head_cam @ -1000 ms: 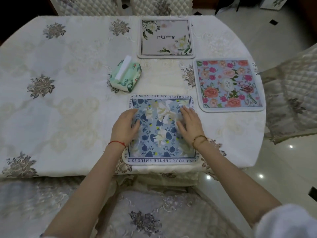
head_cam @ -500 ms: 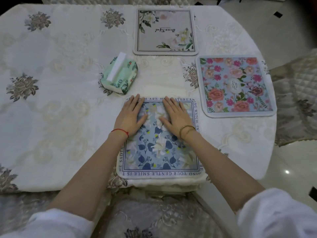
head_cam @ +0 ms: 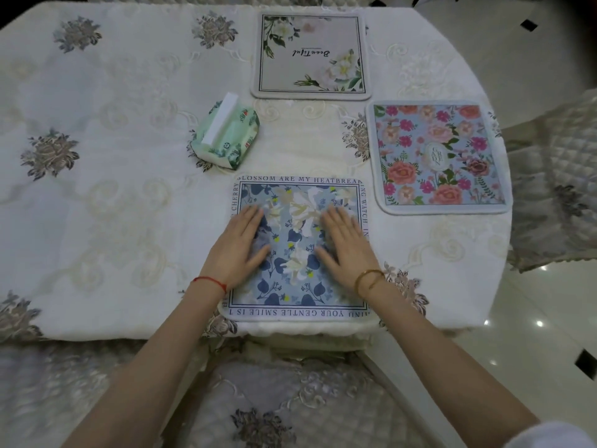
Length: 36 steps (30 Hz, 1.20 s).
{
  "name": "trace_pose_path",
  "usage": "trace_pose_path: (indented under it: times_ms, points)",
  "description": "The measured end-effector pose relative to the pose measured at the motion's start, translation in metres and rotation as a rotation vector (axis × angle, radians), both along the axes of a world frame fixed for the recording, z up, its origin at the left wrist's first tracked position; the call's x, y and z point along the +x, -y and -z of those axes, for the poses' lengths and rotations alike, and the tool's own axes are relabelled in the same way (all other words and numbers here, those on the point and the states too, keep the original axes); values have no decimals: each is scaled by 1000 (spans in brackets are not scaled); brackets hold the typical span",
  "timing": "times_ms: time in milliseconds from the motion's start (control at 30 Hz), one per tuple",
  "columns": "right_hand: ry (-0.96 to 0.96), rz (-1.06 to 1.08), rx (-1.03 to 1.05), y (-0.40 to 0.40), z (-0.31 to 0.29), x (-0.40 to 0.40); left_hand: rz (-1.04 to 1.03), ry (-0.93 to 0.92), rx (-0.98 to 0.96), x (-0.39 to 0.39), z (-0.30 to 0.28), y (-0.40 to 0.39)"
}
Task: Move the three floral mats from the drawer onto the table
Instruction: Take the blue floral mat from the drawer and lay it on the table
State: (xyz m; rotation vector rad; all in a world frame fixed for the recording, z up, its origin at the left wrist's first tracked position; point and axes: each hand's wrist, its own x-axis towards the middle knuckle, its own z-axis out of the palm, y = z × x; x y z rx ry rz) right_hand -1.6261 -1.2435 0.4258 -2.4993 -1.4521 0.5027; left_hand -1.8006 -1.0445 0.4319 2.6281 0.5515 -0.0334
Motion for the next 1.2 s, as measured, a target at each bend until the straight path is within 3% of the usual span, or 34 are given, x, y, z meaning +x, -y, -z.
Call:
trace_pose_path:
  times_ms: [167,533,667,800,1200]
  points:
    - [0,-45,-58,5,12,-39,-9,-88,8,-28,8,30]
    - [37,109,-124,67,-3,-24,-145,-101,4,-70,-2,29]
    - [2,-10,-86,67,-4,-64,-27,-70,14,-74,-5,65]
    - [-7,-59,-108,58,9,-92,-61,-102,-33,-77,4,92]
    - [26,78,-117,117,0,-58,-165,-104,-47,-98,-1,78]
